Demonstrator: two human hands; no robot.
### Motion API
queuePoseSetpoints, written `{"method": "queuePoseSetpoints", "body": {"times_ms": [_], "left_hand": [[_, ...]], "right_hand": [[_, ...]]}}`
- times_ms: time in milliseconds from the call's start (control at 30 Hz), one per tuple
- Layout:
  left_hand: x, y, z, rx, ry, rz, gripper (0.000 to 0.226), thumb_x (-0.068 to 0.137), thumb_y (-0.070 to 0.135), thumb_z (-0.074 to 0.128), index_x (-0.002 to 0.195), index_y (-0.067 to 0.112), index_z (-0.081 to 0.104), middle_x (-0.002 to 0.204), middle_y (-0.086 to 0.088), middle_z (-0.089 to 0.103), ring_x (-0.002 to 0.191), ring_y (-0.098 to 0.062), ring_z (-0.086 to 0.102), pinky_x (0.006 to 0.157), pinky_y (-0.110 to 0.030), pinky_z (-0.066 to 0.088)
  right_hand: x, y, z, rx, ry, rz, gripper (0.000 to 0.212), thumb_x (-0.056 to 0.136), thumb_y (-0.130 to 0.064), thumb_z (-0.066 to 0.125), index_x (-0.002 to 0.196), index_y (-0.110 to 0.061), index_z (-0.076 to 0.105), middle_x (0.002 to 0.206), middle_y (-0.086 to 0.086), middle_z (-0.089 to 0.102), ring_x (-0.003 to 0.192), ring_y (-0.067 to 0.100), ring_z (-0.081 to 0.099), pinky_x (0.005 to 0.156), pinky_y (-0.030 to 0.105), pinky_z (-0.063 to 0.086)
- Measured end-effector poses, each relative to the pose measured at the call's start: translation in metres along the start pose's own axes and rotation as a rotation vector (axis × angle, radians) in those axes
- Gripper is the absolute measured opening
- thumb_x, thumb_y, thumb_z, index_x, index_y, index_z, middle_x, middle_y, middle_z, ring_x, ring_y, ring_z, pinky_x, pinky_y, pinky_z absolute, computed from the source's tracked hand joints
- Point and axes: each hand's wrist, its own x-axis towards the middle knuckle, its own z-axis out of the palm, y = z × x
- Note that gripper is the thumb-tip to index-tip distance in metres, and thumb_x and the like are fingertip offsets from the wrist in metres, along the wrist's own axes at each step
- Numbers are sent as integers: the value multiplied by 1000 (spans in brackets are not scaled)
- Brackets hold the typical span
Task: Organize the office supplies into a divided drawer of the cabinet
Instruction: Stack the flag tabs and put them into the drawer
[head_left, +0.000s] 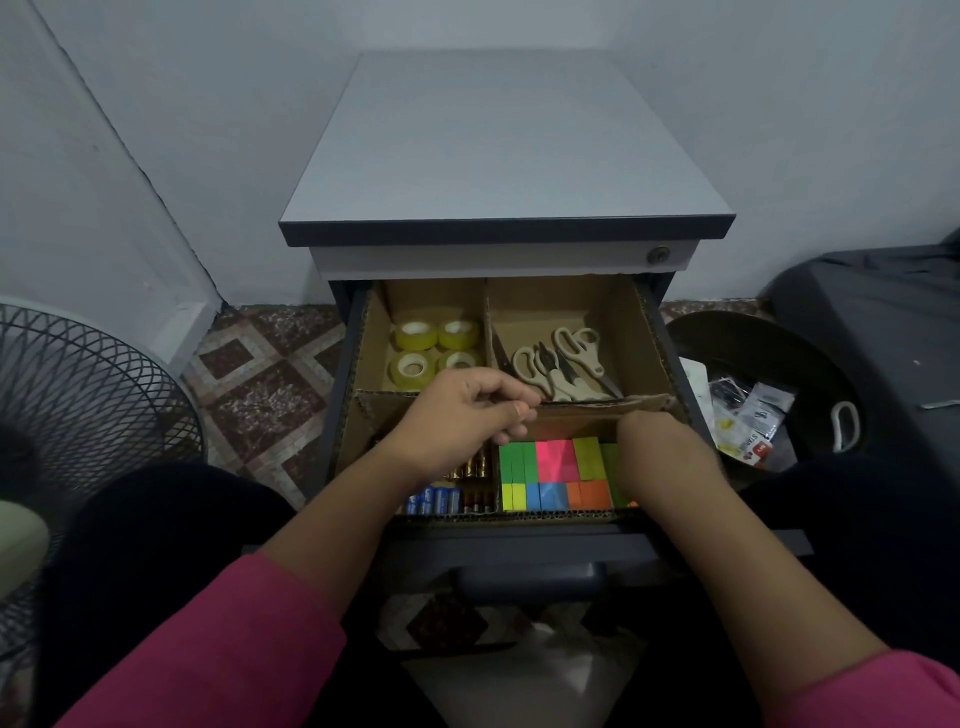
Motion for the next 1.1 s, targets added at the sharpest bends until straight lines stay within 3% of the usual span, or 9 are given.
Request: {"method": "queuePoseSetpoints", "body": {"times_ms": [233, 333, 400, 500, 600, 767, 1100], "left_hand": [[0, 0, 0, -4, -2, 0, 15, 92, -1, 56, 102, 3, 66, 93, -7, 70, 73, 2, 66, 64, -12, 51], [0, 0, 0, 2, -2, 4, 15, 92, -1, 56, 100, 6, 67, 92, -6, 71, 73, -1, 66, 65, -13, 51], [0, -1, 0, 2, 2, 1, 15, 92, -1, 57, 99, 6, 67, 92, -5, 71, 73, 0, 66, 64, -13, 51], [1, -1, 0, -5, 2, -4, 14, 92, -1, 56, 99, 5, 67, 92, -5, 70, 72, 1, 65, 63, -12, 51], [2, -1, 1, -11, 5, -8, 14, 92, -1, 57, 99, 6, 67, 92, -5, 71, 72, 0, 66, 63, -12, 50], [2, -1, 1, -13, 7, -8, 14, 91, -2, 57, 101, 2, 67, 92, -3, 70, 71, 1, 66, 62, -12, 50], [2, -1, 0, -4, 3, 2, 14, 91, -1, 57, 100, 4, 67, 92, -6, 70, 71, -1, 65, 63, -13, 51]], "right_hand": [[-1, 0, 0, 28, 10, 4, 17, 89, -3, 44, 86, -9, 60, 88, 5, 59, 93, 27, 63, 69, 31, 43], [-1, 6, -10, 68, 27, 1, 18, 87, -7, 49, 92, -11, 66, 91, 8, 62, 91, 27, 63, 71, 30, 47], [-1, 10, -20, 176, -36, 3, 16, 86, -7, 56, 88, -17, 68, 92, 7, 66, 86, 23, 65, 72, 29, 50], [-4, 9, -25, 436, -193, 25, 15, 84, -3, 65, 78, -17, 67, 72, 7, 68, 64, 18, 66, 67, 28, 55], [-3, 7, -19, 393, -260, 22, 20, 82, -3, 68, 70, -19, 66, 68, 4, 69, 73, 19, 71, 76, 30, 58], [-1, 5, -12, 300, -210, -18, 17, 81, -8, 67, 72, -23, 69, 77, 0, 70, 79, 14, 67, 81, 30, 56], [3, 7, -5, 204, -179, -71, 23, 84, -10, 62, 69, -27, 65, 91, 0, 69, 90, 16, 64, 82, 26, 52]]}}
